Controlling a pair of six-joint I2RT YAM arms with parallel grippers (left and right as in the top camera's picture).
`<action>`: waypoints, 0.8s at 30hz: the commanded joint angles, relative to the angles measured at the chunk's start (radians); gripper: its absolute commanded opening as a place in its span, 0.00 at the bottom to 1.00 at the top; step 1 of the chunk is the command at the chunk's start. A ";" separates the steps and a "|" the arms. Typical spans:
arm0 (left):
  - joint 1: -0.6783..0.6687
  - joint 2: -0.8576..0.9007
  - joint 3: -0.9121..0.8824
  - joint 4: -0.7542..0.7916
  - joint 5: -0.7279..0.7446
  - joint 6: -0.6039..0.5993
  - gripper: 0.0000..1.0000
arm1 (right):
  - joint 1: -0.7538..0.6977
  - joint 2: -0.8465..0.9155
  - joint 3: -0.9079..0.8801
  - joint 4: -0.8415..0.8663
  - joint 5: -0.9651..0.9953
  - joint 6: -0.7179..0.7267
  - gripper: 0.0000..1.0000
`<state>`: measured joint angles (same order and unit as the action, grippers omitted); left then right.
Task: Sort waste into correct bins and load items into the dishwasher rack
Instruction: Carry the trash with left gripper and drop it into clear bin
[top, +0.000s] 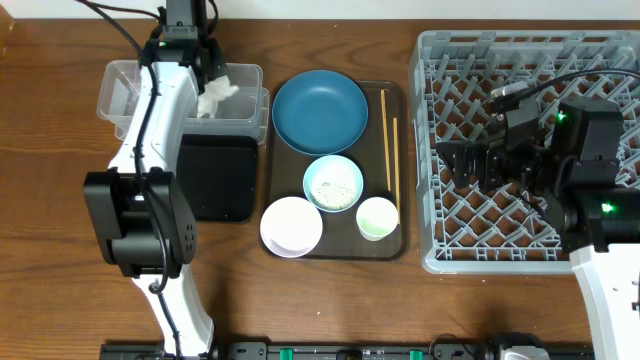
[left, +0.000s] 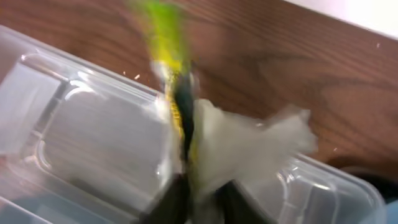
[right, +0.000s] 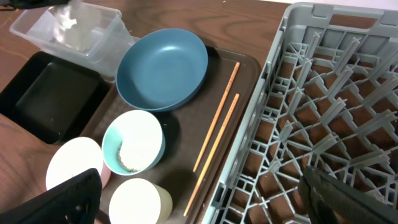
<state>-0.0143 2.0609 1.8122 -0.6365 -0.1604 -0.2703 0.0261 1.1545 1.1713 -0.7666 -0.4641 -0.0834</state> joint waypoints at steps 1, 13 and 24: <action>-0.003 -0.004 -0.005 -0.004 -0.008 -0.031 0.35 | -0.012 -0.004 0.018 0.000 -0.011 0.011 0.99; -0.003 -0.123 -0.003 -0.081 0.070 0.066 0.51 | -0.012 -0.004 0.018 0.007 -0.011 0.011 0.99; -0.050 -0.344 -0.004 -0.496 0.574 0.290 0.52 | -0.012 -0.004 0.018 0.013 -0.011 0.011 0.99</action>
<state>-0.0349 1.7020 1.8130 -1.0714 0.2417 -0.0715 0.0261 1.1545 1.1717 -0.7547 -0.4644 -0.0834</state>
